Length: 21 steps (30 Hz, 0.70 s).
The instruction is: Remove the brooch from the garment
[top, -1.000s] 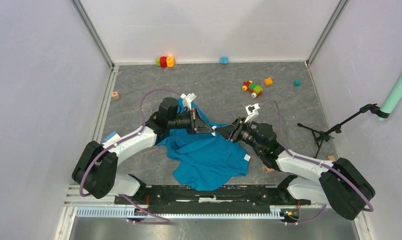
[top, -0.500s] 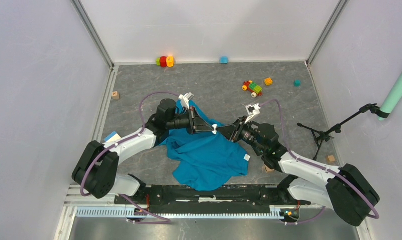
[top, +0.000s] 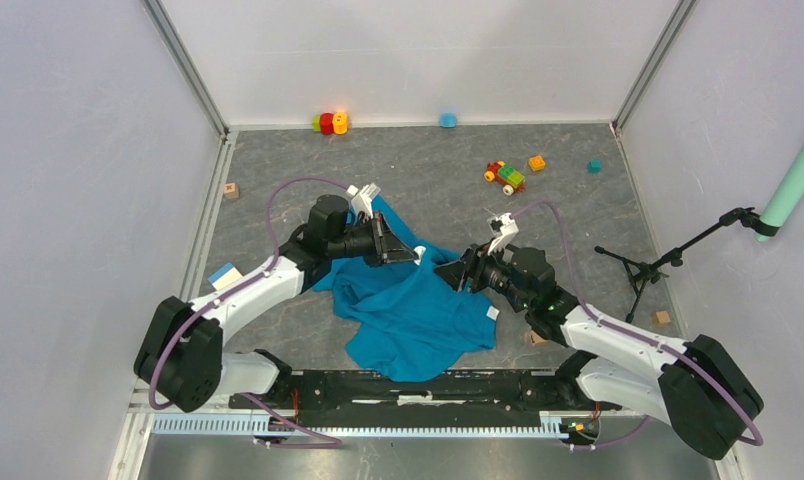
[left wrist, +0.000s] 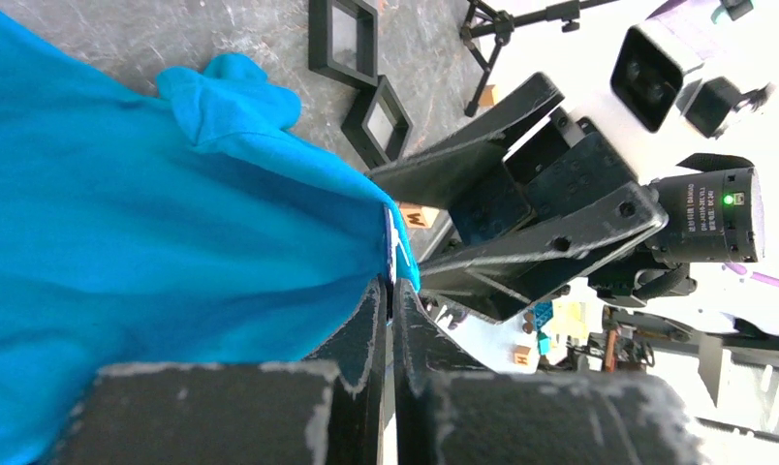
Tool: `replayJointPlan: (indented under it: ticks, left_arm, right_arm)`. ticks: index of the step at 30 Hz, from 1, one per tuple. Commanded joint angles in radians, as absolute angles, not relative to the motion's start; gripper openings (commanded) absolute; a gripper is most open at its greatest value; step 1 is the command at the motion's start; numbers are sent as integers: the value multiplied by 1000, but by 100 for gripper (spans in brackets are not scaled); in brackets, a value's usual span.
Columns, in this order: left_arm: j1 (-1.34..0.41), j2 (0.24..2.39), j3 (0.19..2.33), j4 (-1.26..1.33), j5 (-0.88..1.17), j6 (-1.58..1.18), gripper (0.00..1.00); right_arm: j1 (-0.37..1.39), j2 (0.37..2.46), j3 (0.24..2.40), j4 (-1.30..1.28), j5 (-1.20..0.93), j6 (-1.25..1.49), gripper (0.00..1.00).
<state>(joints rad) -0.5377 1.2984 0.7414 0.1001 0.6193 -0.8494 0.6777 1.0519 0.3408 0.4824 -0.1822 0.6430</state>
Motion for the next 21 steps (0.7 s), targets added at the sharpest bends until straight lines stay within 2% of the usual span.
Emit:
replayJointPlan:
  ticks: [1, 4, 8, 10, 16, 21]
  left_arm:
    - [-532, 1285, 794, 72, 583, -776, 2]
    - [-532, 1293, 803, 80, 577, -776, 2]
    - [-532, 1299, 819, 83, 518, -773, 2]
    - [-526, 1312, 825, 94, 468, -782, 2]
    - [-465, 1391, 825, 247, 474, -888, 2]
    - [-458, 1390, 852, 213, 503, -850, 2]
  right_arm:
    - [679, 1133, 376, 526, -318, 568, 63]
    - [697, 1183, 400, 539, -368, 552, 55]
    - [727, 1205, 405, 558, -408, 542, 16]
    - [742, 1202, 399, 558, -432, 537, 11]
    - [773, 1173, 312, 522, -446, 498, 14]
    - [771, 1107, 286, 402, -377, 442, 37]
